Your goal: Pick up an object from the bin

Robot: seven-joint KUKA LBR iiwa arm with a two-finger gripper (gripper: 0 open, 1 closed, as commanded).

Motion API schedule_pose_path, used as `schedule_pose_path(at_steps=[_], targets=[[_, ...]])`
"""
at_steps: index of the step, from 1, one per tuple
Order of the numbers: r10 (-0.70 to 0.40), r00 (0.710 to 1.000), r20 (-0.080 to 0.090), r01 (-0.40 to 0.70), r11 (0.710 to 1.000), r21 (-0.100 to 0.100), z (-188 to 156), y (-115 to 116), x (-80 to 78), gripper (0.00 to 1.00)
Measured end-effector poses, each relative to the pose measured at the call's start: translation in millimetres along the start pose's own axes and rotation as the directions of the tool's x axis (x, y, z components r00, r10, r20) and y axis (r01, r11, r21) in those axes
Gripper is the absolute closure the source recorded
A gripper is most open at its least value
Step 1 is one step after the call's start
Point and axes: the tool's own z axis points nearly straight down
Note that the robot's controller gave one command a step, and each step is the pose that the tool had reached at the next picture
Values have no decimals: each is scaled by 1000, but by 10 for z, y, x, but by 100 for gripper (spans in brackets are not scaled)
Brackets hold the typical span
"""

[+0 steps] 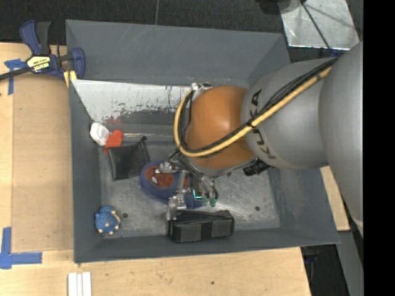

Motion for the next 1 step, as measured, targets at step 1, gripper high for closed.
schedule_pose_path(at_steps=[1], targets=[[259, 966, 22, -259, 966, -12, 504, -90, -389, 0]])
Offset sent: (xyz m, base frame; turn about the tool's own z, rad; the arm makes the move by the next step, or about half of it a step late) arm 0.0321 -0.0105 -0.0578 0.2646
